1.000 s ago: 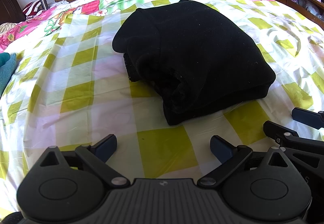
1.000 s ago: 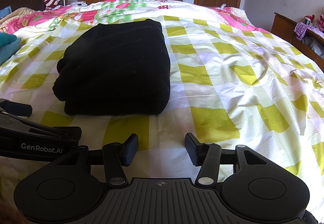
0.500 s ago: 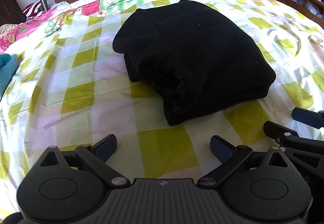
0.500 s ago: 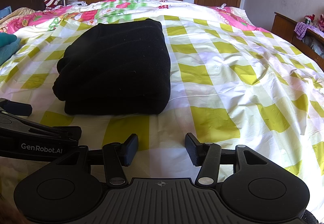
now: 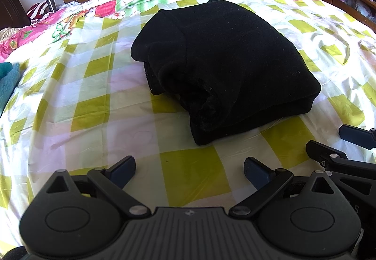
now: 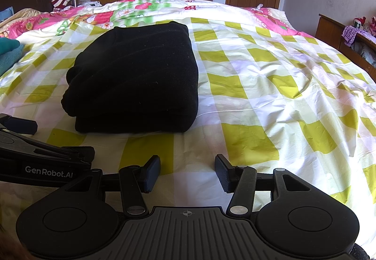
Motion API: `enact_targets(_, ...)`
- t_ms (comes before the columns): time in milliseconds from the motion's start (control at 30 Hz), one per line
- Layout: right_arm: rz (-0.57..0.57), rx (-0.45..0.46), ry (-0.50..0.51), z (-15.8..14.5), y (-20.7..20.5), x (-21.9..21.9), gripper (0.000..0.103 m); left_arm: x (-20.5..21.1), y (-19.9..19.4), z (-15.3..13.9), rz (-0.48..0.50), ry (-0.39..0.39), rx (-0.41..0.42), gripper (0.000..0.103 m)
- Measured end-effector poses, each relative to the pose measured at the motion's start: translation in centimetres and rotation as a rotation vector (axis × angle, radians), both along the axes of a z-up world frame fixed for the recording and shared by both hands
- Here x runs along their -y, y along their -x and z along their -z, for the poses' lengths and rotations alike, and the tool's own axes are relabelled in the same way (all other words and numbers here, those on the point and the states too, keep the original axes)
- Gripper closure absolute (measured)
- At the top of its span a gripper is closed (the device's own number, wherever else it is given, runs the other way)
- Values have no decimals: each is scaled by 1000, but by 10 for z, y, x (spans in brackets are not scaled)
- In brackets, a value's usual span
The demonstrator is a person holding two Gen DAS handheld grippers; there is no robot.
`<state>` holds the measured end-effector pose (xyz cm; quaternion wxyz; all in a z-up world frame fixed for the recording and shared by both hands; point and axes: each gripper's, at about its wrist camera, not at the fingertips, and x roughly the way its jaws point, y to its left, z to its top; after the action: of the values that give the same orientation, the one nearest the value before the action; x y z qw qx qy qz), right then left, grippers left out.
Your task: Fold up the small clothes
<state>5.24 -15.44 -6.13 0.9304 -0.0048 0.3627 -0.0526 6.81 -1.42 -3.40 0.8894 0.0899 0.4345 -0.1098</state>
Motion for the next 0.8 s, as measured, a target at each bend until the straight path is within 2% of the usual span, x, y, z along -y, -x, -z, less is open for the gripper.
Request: enact_targets(800, 0, -1, -1, 0, 0, 0, 52, 0, 0, 0, 1, -3, 1, 0)
